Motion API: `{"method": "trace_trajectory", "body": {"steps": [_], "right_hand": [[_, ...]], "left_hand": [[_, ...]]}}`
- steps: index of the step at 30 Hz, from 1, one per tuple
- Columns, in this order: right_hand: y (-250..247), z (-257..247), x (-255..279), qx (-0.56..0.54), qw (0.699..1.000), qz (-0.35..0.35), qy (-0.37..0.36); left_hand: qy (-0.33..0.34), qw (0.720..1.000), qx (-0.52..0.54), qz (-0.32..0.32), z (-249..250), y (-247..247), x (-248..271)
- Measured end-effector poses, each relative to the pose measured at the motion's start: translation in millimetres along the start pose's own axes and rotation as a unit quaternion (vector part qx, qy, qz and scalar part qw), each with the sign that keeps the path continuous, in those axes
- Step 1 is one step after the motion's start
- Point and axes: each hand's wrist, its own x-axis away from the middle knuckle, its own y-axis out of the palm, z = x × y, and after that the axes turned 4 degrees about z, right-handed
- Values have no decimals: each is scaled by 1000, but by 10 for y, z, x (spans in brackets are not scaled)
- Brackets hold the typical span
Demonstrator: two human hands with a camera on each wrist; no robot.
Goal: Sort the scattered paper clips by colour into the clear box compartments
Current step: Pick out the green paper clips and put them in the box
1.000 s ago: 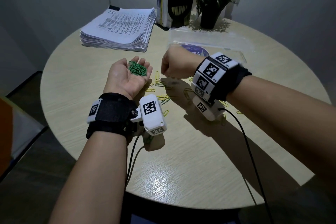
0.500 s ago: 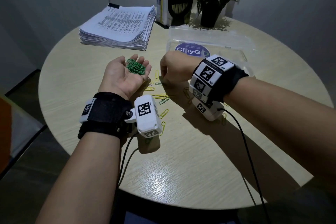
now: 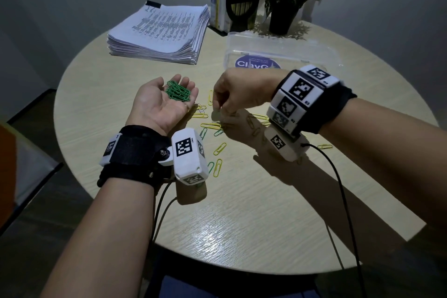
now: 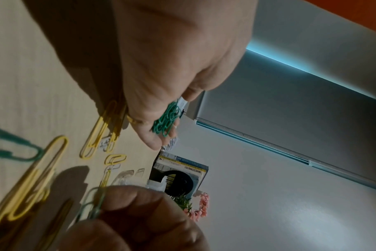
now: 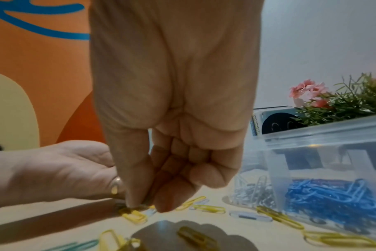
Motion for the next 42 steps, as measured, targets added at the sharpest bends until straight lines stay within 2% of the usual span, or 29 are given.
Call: {"method": "trace_trajectory", "body": {"steps": [4, 9, 13, 18, 24, 29, 33, 39, 42], "right_hand": [[113, -73, 74, 12, 999, -32, -39], [213, -204, 37, 42, 994, -27, -101], [283, -250, 8, 90, 989, -15, -117], [312, -264, -11, 127, 986, -25, -101], [262, -287, 14, 108, 991, -14, -73], [-13, -281, -80, -36, 993, 103, -38], [-46, -358, -200, -33, 983, 174, -38], [-59, -305, -126, -9, 985, 168, -36], [12, -210, -26, 42, 995, 95, -5]], "left_hand": [[-6, 1000, -4, -4, -32, 5, 12], [-5, 1000, -3, -2, -37, 1, 13], [-8, 1000, 5, -7, -9, 0, 0], [-11, 1000, 2, -12, -4, 11, 18], [-14, 1000, -13, -10, -21, 16, 27], [-34, 999, 4, -22, -44, 27, 8], [-51, 998, 13, -45, -91, 40, 11], [-32, 999, -6, -22, -73, 42, 20], [-19, 1000, -5, -13, -52, 35, 37]]}}
